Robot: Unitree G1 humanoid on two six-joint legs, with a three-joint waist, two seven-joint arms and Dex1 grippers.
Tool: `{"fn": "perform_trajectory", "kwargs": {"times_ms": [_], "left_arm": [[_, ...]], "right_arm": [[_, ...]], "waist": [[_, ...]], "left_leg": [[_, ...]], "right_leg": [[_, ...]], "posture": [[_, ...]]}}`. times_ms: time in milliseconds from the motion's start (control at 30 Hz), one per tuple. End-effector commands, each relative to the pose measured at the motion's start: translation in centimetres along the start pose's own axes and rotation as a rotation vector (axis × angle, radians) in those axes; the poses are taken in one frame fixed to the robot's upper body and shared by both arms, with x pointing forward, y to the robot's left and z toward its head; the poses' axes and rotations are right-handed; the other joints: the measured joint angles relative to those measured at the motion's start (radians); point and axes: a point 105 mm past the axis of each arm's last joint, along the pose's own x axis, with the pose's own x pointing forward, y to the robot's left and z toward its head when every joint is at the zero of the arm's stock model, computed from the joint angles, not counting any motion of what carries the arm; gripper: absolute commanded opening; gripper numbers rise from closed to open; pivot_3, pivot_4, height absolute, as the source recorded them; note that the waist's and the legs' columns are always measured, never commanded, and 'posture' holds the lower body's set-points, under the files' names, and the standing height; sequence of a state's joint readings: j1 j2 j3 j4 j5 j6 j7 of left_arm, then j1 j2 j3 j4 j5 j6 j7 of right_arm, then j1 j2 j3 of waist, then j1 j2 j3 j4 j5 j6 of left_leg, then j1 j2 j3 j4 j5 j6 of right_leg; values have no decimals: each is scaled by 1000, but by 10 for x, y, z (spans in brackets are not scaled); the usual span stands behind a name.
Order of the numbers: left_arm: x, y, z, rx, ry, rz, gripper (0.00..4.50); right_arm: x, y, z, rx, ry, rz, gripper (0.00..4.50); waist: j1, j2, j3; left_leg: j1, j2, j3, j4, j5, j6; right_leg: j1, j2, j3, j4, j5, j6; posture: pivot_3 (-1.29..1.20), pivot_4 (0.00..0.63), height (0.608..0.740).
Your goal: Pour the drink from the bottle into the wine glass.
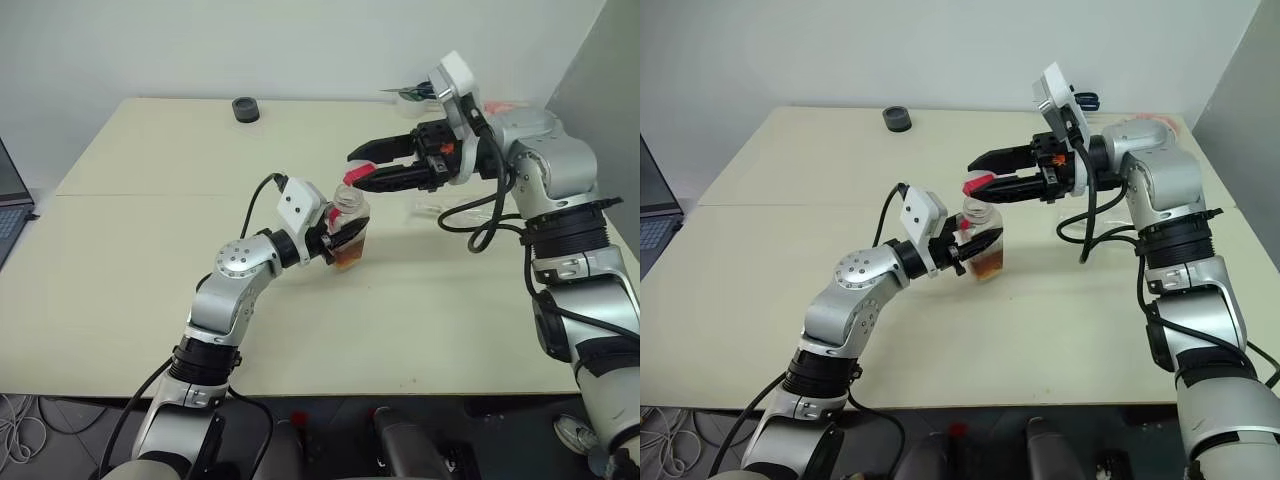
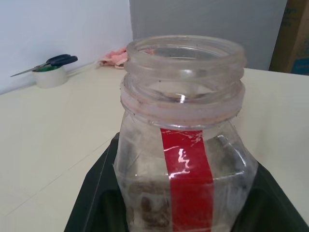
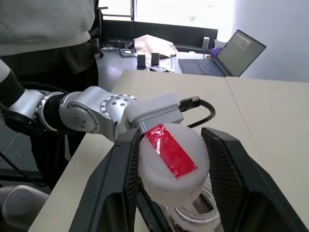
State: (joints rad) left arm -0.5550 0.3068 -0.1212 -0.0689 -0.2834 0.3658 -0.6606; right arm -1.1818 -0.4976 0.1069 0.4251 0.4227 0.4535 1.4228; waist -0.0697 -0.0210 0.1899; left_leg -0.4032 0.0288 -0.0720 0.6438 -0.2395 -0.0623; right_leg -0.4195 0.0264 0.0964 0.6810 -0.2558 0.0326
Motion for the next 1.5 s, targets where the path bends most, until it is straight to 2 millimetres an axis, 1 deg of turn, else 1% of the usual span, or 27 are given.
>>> {"fn": "perform_trajectory", "kwargs": {"times_ms": [33, 100, 167, 267, 367, 467, 500, 533, 567, 600, 633, 733, 767, 833, 900, 967, 1033, 1067, 1133, 1167, 1200, 1233, 1267, 1300, 1333, 1367, 1500], "left_arm": [[1, 0, 21, 44, -68, 4, 1817], [2, -1, 21, 39, -72, -1, 1817], [2, -3, 20, 34, -74, -10, 1817], [5, -5, 19, 26, -73, -33, 1817], [9, -7, 19, 24, -77, -58, 1817], [12, -6, 21, 24, -83, -67, 1817], [12, -5, 21, 25, -84, -69, 1817], [13, -5, 21, 24, -85, -71, 1817], [15, -5, 21, 24, -85, -80, 1817], [16, -6, 21, 24, -85, -87, 1817], [17, -6, 21, 25, -86, -92, 1817], [19, -5, 22, 27, -89, -98, 1817], [20, -5, 22, 29, -90, -99, 1817], [20, -3, 23, 34, -92, -94, 1817], [19, 0, 23, 40, -90, -79, 1817], [17, 4, 22, 41, -84, -63, 1817], [12, 10, 19, 37, -73, -33, 1817], [8, 20, 21, 25, -77, 19, 1817], [3, 31, 23, 11, -84, 77, 1817], [-3, 43, 24, 0, -84, 142, 1817], [-9, 53, 23, -1, -79, 193, 1817], [-15, 62, 21, 0, -71, 245, 1817], [-23, 75, 18, 10, -54, 314, 1817], [-31, 88, 15, 15, -43, 383, 1817], [-39, 99, 12, 10, -38, 441, 1817], [-47, 110, 9, 12, -27, 495, 1817], [-67, 135, 8, 17, -25, 616, 1817]], "right_arm": [[-41, -32, -4, -12, -6, -393, 1706], [-68, -41, -18, 37, -4, -612, 1706], [-89, -38, -28, 83, -19, -758, 1706], [-116, -20, -52, 143, 16, -951, 1705], [-138, 4, -80, 216, 48, -1164, 1705], [-154, 33, -113, 294, 128, -1330, 1705], [-156, 38, -118, 306, 152, -1360, 1705], [-156, 46, -130, 330, 178, -1381, 1705], [-156, 56, -149, 358, 251, -1396, 1705], [-156, 63, -164, 379, 297, -1403, 1705], [-156, 68, -174, 407, 310, -1416, 1705], [-165, 70, -195, 449, 331, -1478, 2749], [-168, 70, -199, 446, 341, -1488, 3005], [-171, 67, -199, 445, 323, -1498, 3714], [-171, 64, -193, 418, 324, -1479, 4435], [-169, 61, -187, 401, 317, -1452, 4500], [-171, 58, -179, 387, 352, -1400, 4500], [-166, 58, -168, 344, 392, -1306, 4500], [-158, 61, -157, 303, 443, -1192, 4500], [-131, 55, -127, 270, 363, -1053, 4500], [-107, 53, -103, 245, 293, -935, 4500], [-84, 56, -81, 218, 235, -819, 4500], [-59, 61, -64, 195, 192, -693, 4500], [-37, 65, -56, 178, 170, -599, 4500], [-20, 68, -52, 169, 165, -531, 4500], [-5, 69, -55, 147, 190, -489, 4500], [25, 69, -62, 119, 216, -432, 4500]], "waist": [[9, 0, 0], [14, 0, 0], [20, 0, 0], [23, 0, 0], [31, 0, 0], [30, 0, 0], [27, 0, 0], [25, 0, 0], [23, 0, 0], [22, 0, 0], [20, 0, 0], [11, 0, 0], [10, 0, 0], [10, 0, 0], [10, 0, 0], [10, 0, 0], [11, 0, 0], [11, 0, 0], [11, 1, 0], [10, 1, 0], [-1, 1, 1], [-12, 2, 1], [-17, 2, 1], [-20, 2, 0], [-21, 2, 0], [-17, 1, 0], [0, 0, -1]], "left_leg": [[0, 0, 0, 0, 0, 0], [0, 0, 0, 0, 0, 0], [-1, 0, 0, 0, 0, 0], [-3, -1, 0, 1, 0, 0], [-4, -1, 0, 0, 0, 0], [-3, -1, 0, 1, 0, 0], [-3, -1, 0, 1, 0, 0], [-3, -1, 1, 1, 0, 0], [-2, -1, 2, 1, 0, 0], [-1, -1, 2, 1, 0, 0], [1, -1, 2, 1, 0, 0], [3, 0, 3, 1, 0, 0], [3, 0, 3, 1, 0, 0], [3, 0, 3, 0, 0, 0], [3, 0, 3, 0, 0, 0], [3, 0, 3, 0, 0, 0], [3, 0, 3, 0, 0, 0], [3, 0, 3, 0, 0, 0], [3, 0, 3, 0, 0, 0], [3, 0, 3, 0, 0, 0], [3, 0, 3, 0, 0, 0], [4, 1, 3, 1, 0, 0], [4, 1, 3, 0, 0, 1], [5, 2, 2, 0, 0, 1], [5, 3, 0, 0, 0, 1], [5, 4, -2, -1, 0, 1], [1, 2, -5, 0, 0, 1]], "right_leg": [[0, 0, 0, 0, 0, 0], [0, 0, 0, 0, 0, 0], [0, 0, 0, 0, 0, 0], [-1, -1, 0, 0, 0, 0], [-2, -1, 0, -1, 0, 0], [-1, 0, 0, 0, 0, 1], [-1, 0, 0, 0, 0, 1], [-1, 0, 1, 0, -3, 5], [-1, 0, 2, 0, -3, 5], [0, 0, 3, 0, -3, 6], [1, 0, 3, -1, -3, 6], [4, 1, 3, -1, -3, 6], [4, 1, 4, -1, -3, 6], [4, 2, 4, -1, -4, 6], [4, 2, 4, -1, -4, 6], [4, 2, 4, -1, -4, 6], [4, 2, 4, -1, -4, 6], [4, 2, 4, -1, -4, 6], [4, 1, 4, -1, -4, 6], [4, 1, 4, -1, -4, 6], [4, 2, 4, -2, -4, 6], [3, 3, 5, -1, -4, 6], [3, 4, 5, 0, -4, 6], [3, 5, 6, 0, -4, 6], [3, 7, 5, 0, -4, 6], [4, 8, 2, 0, -4, 6], [3, 5, -2, -1, -4, 5]], "posture": [[0, 150, 740], [0, 150, 740], [0, 150, 740], [0, 150, 740], [0, 150, 740], [0, 150, 740], [0, 150, 740], [0, 150, 740], [0, 150, 740], [0, 150, 740], [0, 150, 740], [0, 150, 740], [0, 150, 740], [0, 150, 740], [0, 150, 740], [0, 150, 740], [0, 150, 740], [0, 150, 740], [0, 150, 740], [0, 150, 740], [0, 150, 740], [0, 150, 740], [0, 150, 740], [0, 150, 740], [0, 150, 740], [0, 150, 740], [0, 150, 740]]}}
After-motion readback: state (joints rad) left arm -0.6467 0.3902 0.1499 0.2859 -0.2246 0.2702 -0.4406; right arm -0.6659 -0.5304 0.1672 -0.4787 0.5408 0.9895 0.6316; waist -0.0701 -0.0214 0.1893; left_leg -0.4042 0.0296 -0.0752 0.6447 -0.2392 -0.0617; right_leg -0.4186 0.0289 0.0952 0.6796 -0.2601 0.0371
